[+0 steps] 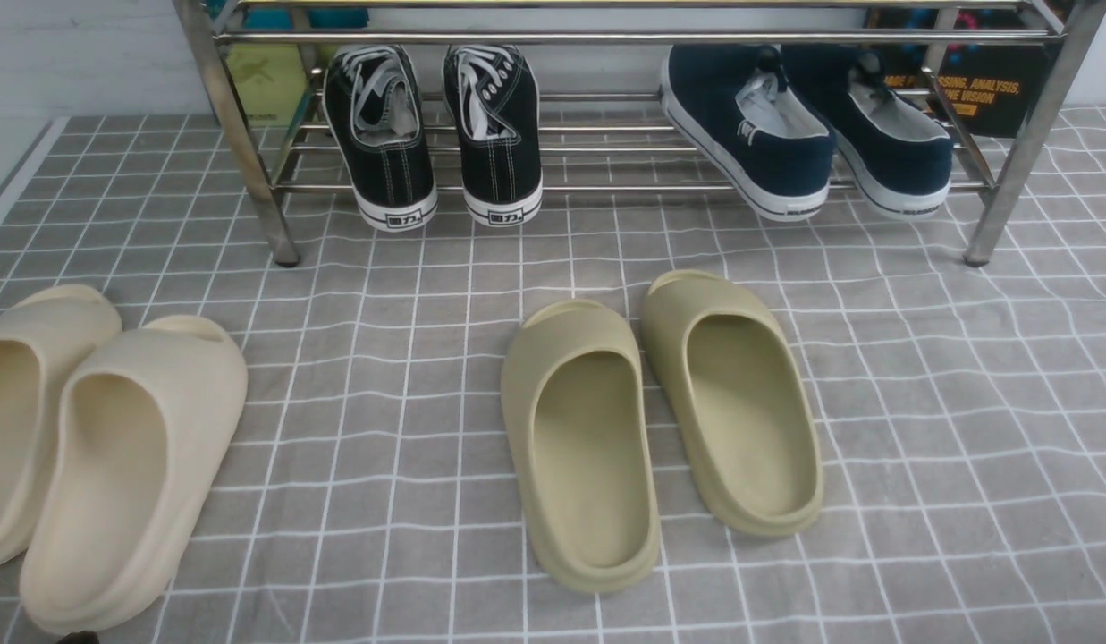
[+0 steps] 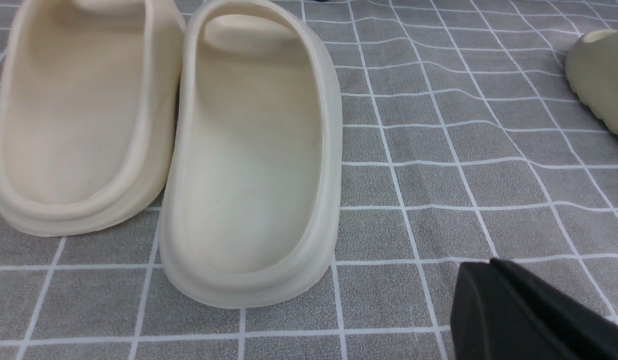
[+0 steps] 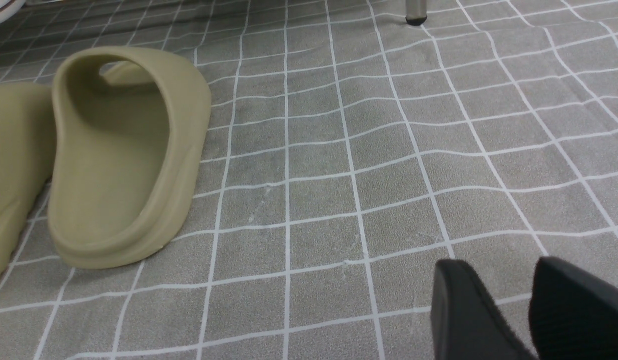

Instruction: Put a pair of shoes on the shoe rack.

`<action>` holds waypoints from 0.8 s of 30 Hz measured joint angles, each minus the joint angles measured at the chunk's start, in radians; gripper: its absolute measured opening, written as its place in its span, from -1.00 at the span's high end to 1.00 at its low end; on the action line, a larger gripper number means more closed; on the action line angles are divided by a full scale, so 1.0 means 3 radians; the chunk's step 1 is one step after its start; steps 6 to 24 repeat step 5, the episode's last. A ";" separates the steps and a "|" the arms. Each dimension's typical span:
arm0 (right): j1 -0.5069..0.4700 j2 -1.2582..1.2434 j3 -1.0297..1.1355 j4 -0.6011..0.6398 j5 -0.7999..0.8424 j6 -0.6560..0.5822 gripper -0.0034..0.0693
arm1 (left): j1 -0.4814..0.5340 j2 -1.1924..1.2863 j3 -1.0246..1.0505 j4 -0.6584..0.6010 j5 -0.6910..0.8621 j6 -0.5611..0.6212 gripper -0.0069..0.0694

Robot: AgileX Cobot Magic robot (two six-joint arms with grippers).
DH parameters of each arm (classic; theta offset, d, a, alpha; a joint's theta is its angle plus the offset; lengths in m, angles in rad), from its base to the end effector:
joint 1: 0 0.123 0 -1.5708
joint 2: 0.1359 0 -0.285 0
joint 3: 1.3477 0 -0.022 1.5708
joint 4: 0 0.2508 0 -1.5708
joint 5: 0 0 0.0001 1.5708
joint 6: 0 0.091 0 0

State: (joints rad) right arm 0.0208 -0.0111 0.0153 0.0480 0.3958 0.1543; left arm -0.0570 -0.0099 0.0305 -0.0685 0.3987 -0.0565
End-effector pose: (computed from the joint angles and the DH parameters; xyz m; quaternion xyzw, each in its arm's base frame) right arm 0.0518 0.0028 0.1731 0.0664 0.8058 0.0719 0.5841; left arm 0.0518 -0.0054 0.1678 -0.0178 0.8138 -0.0620 0.5776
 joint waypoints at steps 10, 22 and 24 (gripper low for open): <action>0.0000 0.0000 0.0000 0.0000 0.0000 0.0000 0.25 | 0.0000 0.0000 0.0000 0.0000 0.0000 0.0000 0.85; 0.0000 0.0000 0.0000 0.0000 0.0000 0.0000 0.25 | 0.0000 0.0000 0.0000 0.0000 0.0000 0.0000 0.85; 0.0000 0.0000 0.0000 0.0000 0.0000 0.0000 0.25 | 0.0000 0.0000 0.0000 0.0000 0.0000 0.0000 0.85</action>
